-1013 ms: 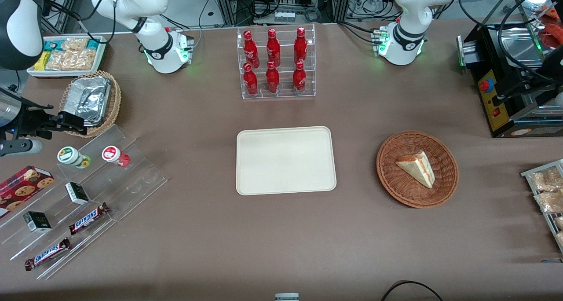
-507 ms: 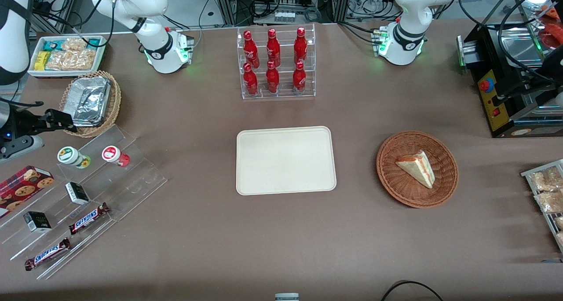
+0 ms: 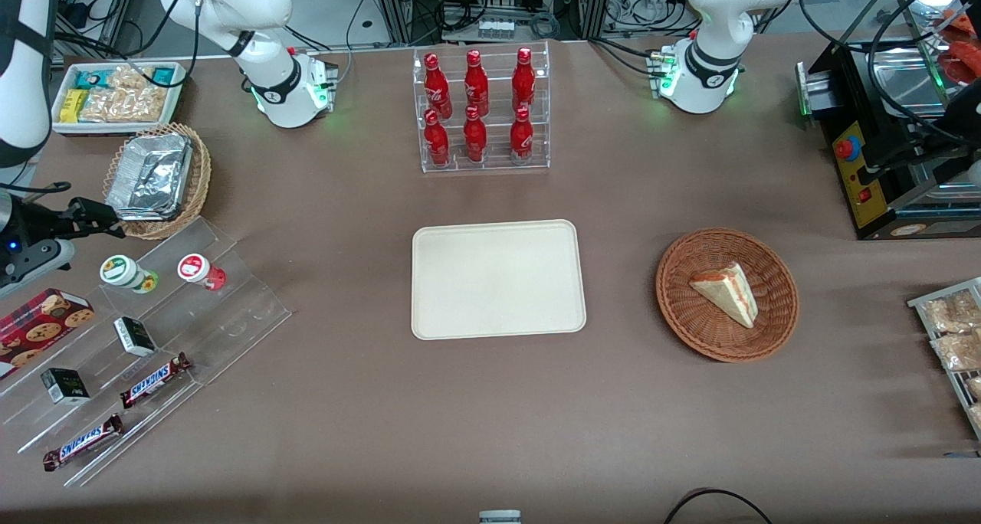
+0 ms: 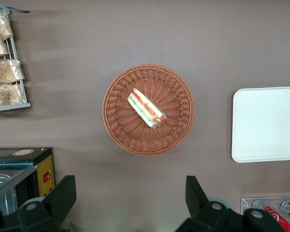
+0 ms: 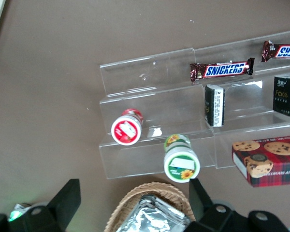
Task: Place green gum on tray
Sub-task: 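Lower the right gripper toward the green-labelled gum jar on the acrylic rack, then close the right gripper around the green-labelled gum jar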
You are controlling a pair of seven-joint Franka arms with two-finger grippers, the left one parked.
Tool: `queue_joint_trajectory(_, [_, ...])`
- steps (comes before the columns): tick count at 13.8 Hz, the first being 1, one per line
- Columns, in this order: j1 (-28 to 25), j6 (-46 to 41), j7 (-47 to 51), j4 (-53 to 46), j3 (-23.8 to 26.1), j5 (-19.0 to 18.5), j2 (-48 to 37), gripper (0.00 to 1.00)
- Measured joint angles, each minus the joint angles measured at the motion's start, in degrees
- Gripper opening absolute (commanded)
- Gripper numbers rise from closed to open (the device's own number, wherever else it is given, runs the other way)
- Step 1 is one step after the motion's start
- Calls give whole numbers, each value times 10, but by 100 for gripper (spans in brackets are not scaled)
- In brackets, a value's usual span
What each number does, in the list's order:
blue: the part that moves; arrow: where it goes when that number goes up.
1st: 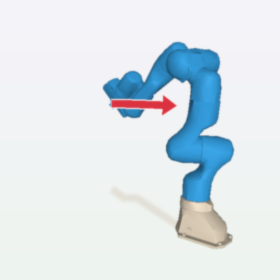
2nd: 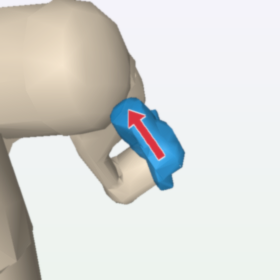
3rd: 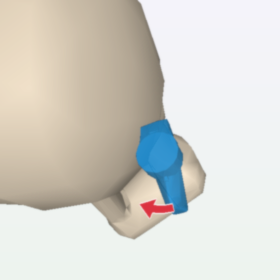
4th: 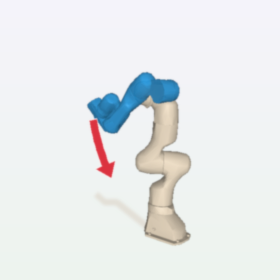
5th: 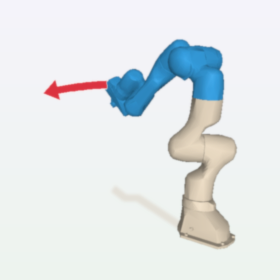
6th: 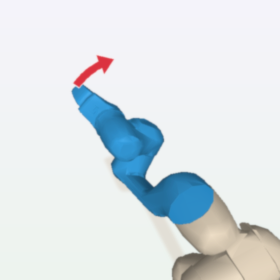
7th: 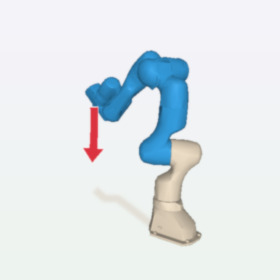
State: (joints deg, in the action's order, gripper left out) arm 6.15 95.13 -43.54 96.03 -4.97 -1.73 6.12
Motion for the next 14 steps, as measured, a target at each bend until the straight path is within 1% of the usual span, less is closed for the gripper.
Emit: queue_joint_trajectory(14, [63,202,-119,156,-2,0,1,100])
